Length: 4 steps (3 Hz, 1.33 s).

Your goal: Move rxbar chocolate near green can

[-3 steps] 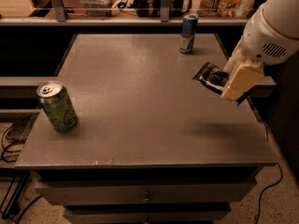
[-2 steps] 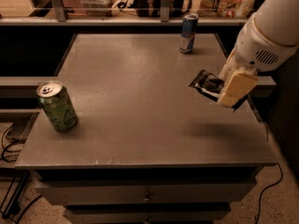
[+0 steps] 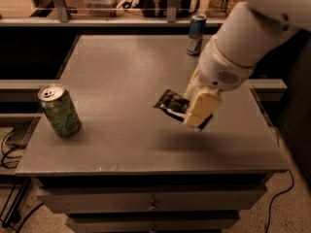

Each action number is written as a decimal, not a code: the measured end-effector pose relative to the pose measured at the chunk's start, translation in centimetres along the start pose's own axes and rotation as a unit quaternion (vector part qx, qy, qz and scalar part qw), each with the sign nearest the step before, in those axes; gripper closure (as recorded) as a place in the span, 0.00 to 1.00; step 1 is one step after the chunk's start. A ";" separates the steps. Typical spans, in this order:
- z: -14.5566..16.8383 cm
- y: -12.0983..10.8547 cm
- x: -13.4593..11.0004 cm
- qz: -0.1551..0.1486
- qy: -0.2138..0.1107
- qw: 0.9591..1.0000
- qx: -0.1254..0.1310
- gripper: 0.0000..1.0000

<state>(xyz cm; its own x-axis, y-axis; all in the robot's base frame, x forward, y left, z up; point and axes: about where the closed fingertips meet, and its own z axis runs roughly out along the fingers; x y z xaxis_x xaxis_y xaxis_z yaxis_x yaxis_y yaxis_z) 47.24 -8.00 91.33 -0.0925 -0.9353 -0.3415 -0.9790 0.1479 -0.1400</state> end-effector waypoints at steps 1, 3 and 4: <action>2.0 1.4 -4.5 -0.023 -0.041 0.998 -0.028 1.00; 3.5 2.9 -9.3 -0.037 -0.086 0.994 -0.051 1.00; 5.6 3.5 -10.6 -0.037 -0.102 0.991 -0.075 1.00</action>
Offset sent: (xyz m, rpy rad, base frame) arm -0.0179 0.1542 -0.0080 0.2593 0.0805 0.1834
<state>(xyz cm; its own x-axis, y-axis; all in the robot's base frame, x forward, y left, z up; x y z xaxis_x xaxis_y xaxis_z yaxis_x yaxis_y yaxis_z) 45.84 4.24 89.22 0.0052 -0.8547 -0.5191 -0.9991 0.0171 -0.0380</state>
